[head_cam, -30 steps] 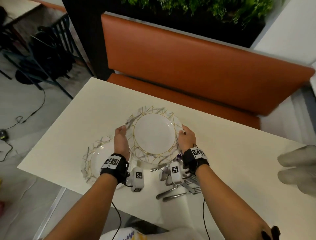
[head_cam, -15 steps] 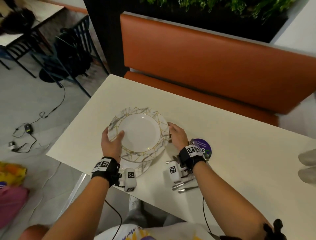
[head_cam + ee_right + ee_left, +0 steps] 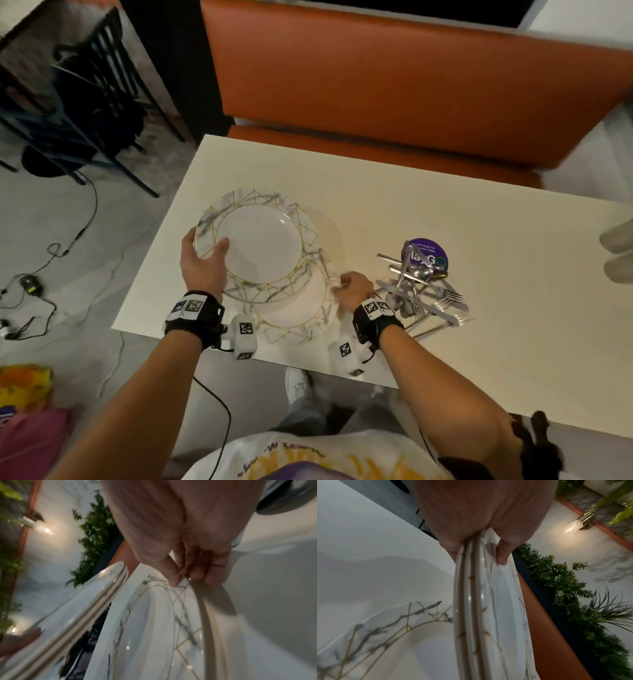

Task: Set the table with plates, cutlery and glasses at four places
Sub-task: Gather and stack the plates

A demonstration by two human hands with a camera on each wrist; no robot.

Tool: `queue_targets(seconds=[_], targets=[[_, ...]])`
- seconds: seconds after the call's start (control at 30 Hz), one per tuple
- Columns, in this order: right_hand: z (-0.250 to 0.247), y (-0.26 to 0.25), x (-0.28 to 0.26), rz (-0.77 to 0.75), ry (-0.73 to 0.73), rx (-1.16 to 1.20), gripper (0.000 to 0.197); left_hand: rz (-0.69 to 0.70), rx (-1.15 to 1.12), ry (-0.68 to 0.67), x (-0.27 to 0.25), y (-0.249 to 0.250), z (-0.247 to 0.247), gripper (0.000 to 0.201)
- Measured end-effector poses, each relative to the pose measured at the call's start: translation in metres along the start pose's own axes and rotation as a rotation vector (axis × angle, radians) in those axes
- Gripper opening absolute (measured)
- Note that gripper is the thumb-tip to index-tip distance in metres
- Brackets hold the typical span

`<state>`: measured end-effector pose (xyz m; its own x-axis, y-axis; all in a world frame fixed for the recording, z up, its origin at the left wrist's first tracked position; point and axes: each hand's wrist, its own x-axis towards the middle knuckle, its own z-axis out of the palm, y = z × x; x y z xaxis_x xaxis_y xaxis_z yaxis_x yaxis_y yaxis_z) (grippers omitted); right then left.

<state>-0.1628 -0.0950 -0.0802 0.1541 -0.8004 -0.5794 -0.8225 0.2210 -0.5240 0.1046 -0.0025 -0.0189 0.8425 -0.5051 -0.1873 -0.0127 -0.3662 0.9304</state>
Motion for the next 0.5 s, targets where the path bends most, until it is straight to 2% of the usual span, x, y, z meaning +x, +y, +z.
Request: queue_targets(seconds=[0.07, 0.23, 0.37, 0.5], targets=[[-0.009, -0.003, -0.005, -0.014, -0.018, -0.004, 0.008, 0.014, -0.003, -0.019, 0.005, 0.0, 0.001, 0.067], [-0.055, 0.018, -0.016, -0.021, 0.012, 0.195, 0.015, 0.038, -0.035, -0.051, 0.014, 0.009, 0.007, 0.065], [-0.101, 0.039, -0.026, -0.03, 0.2, 0.25, 0.027, 0.049, -0.064, -0.065, 0.02, 0.019, 0.016, 0.066], [-0.146, 0.06, -0.038, -0.108, 0.433, 0.31, 0.022, 0.084, -0.047, -0.121, 0.02, 0.026, 0.029, 0.063]])
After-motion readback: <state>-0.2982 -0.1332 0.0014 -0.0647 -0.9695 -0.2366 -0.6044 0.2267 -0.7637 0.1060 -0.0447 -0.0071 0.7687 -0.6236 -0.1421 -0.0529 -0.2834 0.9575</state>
